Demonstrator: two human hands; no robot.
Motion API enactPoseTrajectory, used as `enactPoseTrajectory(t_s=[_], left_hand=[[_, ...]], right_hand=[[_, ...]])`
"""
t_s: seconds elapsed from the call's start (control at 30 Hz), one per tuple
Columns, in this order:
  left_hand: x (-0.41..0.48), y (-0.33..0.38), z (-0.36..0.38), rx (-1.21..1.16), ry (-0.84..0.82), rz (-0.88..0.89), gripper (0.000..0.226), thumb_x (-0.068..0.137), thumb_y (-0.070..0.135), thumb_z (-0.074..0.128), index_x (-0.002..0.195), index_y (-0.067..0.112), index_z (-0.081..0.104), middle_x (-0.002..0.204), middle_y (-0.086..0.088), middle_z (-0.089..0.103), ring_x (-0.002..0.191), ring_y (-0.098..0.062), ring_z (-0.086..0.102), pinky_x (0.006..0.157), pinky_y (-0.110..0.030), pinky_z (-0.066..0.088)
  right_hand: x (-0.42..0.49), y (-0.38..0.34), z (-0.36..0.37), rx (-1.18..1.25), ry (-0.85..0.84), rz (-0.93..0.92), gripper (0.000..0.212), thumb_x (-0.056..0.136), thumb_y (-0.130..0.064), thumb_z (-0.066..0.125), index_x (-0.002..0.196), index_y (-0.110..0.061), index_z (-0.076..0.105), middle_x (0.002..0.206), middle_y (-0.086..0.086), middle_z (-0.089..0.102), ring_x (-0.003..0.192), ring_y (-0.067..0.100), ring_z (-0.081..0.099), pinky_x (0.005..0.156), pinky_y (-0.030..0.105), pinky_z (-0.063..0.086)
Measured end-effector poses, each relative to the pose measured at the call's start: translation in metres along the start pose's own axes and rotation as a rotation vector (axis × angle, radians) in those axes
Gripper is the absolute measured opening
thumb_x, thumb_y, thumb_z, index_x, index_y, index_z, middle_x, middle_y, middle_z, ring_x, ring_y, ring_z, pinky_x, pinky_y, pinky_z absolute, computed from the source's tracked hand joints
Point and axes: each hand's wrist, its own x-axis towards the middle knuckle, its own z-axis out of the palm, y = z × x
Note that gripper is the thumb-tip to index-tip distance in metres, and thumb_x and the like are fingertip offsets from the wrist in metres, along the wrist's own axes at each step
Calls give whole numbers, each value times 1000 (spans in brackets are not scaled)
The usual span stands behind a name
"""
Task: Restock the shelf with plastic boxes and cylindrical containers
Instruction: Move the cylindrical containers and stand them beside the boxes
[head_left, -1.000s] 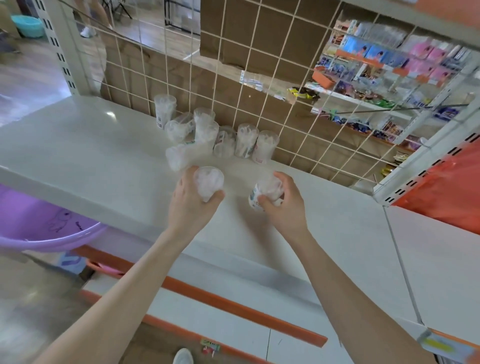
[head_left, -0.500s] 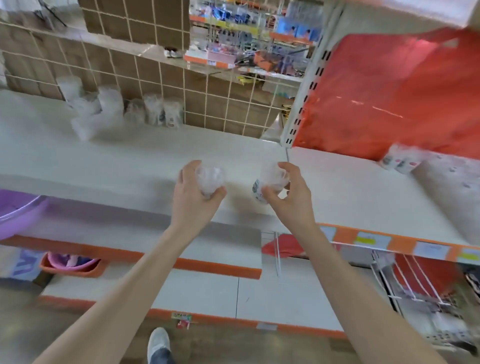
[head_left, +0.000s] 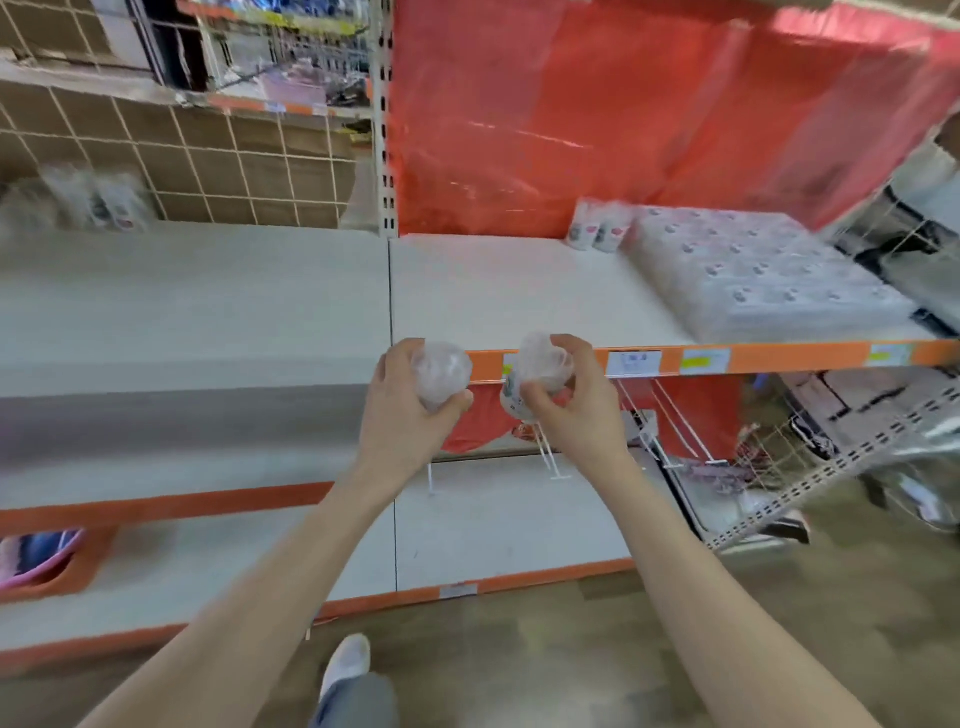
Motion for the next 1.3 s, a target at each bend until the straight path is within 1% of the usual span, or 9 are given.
enactPoseTrajectory(t_s=[0.13,0.23,0.37,0.5,0.73,0.87,1.0,1.17,1.3], left_hand=[[3,12,25,12,-64,28,64,74,17,75,128,7,42,125,-4,48,116,-20,43,80,-13,27],[20,20,42,14,-80,45,62,73,16,74,126,6,43,124,-6,49,114,-21,45,82,-17,30],[47,32,76,-14,-102,66,56,73,15,74,120,8,45,112,3,45,107,-18,46,81,-20,33],[79,38,112,-26,-129,71,59,73,16,74,122,8,44,119,-3,48,108,-18,45,82,-21,34],[159,49,167,-55,-119,46,63,72,13,73,126,7,42,124,-8,51,113,-25,47,84,-23,33],[198,45,191,-55,-130,84,67,73,11,72,131,8,40,131,-8,48,119,-24,44,82,-14,27],[225,38,210,-26,-159,136,64,74,10,70,131,9,42,129,-12,48,117,-25,44,79,-11,24],[242,28,227,-8,-192,191,51,76,5,67,124,9,52,125,-11,51,113,-22,47,80,-2,23],[244,15,230,-31,-199,192,47,80,9,67,124,13,53,128,-6,50,113,-14,45,84,-5,25]], right_hand=[[-6,21,-24,12,52,39,53,73,-25,61,124,-15,50,110,-3,56,103,17,55,85,32,46],[-2,35,-41,7,84,57,55,71,-27,58,123,-12,51,113,0,57,102,13,53,85,26,43],[18,55,-64,-58,118,86,57,71,-30,59,125,-12,51,110,-5,52,97,4,45,74,14,31],[54,72,-81,-103,134,98,51,77,-15,68,125,-13,50,111,-4,51,101,15,50,76,19,35],[146,89,-100,-151,105,26,53,77,-13,69,126,-11,49,119,5,54,104,22,54,88,35,45],[195,102,-104,-255,40,13,59,77,-16,65,132,-18,43,127,4,49,86,5,46,75,20,34],[229,112,-104,-308,-19,21,65,75,-16,64,134,-23,40,123,8,46,102,20,50,77,24,33],[261,121,-100,-387,-91,69,64,76,-17,64,135,-26,40,119,9,46,101,27,53,77,25,37],[279,123,-100,-428,-145,64,64,77,-16,63,136,-25,39,119,11,44,100,30,53,75,26,36]])
